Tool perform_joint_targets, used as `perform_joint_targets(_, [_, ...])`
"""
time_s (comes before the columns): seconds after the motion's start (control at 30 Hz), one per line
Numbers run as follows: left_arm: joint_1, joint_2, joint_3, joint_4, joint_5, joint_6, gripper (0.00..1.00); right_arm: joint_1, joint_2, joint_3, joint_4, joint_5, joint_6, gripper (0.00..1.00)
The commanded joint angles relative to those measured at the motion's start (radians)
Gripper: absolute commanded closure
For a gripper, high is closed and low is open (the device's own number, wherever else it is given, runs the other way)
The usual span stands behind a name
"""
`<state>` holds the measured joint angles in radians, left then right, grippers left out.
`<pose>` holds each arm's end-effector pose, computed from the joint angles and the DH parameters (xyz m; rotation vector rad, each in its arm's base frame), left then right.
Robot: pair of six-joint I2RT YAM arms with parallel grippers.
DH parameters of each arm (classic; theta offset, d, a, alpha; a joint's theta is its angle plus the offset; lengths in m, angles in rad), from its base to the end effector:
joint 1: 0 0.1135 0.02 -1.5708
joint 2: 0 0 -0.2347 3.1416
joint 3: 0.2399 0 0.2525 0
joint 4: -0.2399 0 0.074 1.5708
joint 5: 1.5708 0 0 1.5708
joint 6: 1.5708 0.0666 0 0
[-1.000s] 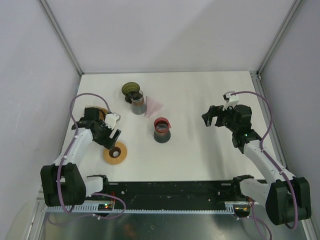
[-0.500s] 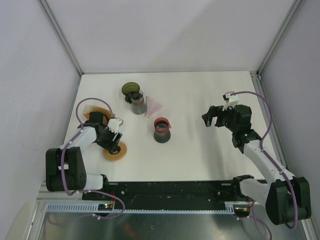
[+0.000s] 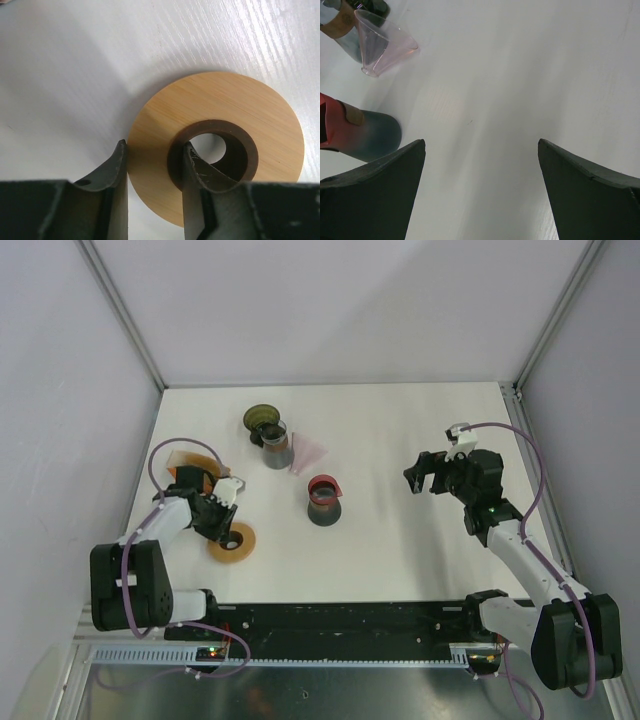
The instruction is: Place the coffee filter in the dripper
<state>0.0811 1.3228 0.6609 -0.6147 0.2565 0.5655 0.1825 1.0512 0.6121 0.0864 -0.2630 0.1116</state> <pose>0.2335 0.0020 0.1051 0.7171 2.6816 -0.2087 0.2730 0.0680 0.2195 -0.2461 1.9210 0.4494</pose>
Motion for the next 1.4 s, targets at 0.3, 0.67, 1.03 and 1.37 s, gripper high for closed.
perform_joint_targets(0.3, [-0.049, -0.152, 0.215, -0.078, 0.126, -0.154, 1.00, 0.014, -0.042, 0.046, 0.029, -0.007, 0.017, 0.01])
perform_joint_targets(0.67, [-0.470, -0.050, 0.648, -0.166, -0.019, -0.263, 1.00, 0.078, -0.003, 0.113, -0.005, 0.014, 0.008, 0.01])
perform_joint_targets(1.03, [-0.684, 0.216, 0.827, -0.070, -0.088, -0.242, 1.00, 0.104, 0.000, 0.114, -0.033, 0.040, -0.002, 0.01])
perform_joint_targets(1.37, [-0.702, 0.292, 0.782, -0.002, -0.128, -0.226, 1.00, 0.118, 0.040, 0.114, -0.024, 0.042, 0.000, 0.01])
